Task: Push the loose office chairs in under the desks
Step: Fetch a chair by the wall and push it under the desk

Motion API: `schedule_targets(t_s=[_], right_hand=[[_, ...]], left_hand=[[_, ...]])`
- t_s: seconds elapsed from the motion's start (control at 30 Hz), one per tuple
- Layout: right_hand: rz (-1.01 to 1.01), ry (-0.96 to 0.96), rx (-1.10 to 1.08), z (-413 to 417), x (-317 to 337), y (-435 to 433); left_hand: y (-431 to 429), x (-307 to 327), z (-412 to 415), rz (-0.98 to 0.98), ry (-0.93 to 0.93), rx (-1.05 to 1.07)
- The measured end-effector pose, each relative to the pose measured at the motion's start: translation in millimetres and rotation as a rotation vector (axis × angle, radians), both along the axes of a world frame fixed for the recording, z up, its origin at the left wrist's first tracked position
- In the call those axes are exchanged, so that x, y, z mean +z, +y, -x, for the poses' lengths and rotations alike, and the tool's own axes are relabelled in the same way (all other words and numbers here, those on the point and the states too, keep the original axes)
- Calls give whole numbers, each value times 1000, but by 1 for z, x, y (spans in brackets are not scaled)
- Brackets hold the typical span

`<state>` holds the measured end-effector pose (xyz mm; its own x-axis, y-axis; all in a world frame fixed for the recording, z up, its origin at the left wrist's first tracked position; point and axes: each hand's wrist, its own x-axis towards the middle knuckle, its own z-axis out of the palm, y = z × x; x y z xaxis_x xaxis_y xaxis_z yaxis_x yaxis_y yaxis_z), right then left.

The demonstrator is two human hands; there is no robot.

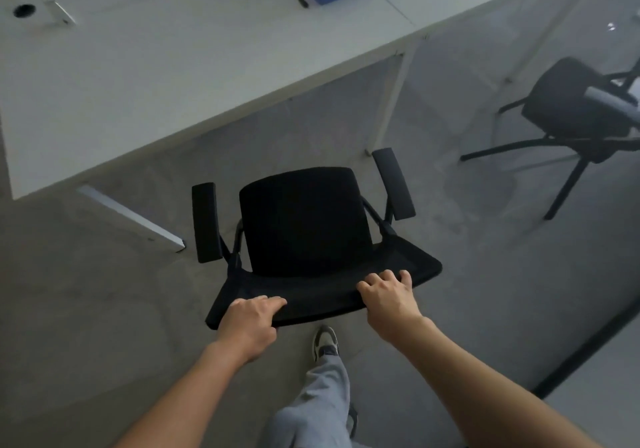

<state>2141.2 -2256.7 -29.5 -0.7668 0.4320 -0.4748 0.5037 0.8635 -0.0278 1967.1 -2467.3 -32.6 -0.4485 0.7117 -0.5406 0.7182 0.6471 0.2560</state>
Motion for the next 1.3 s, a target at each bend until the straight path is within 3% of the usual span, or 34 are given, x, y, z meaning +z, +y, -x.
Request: schedule_targets(t_s=[0.57, 1.3], right_hand=[[8, -50, 53, 74, 9, 87], [30, -27, 222, 221, 12, 241]], left_hand=[[75, 8, 51, -9, -21, 88], [213, 8, 147, 148, 55, 369]])
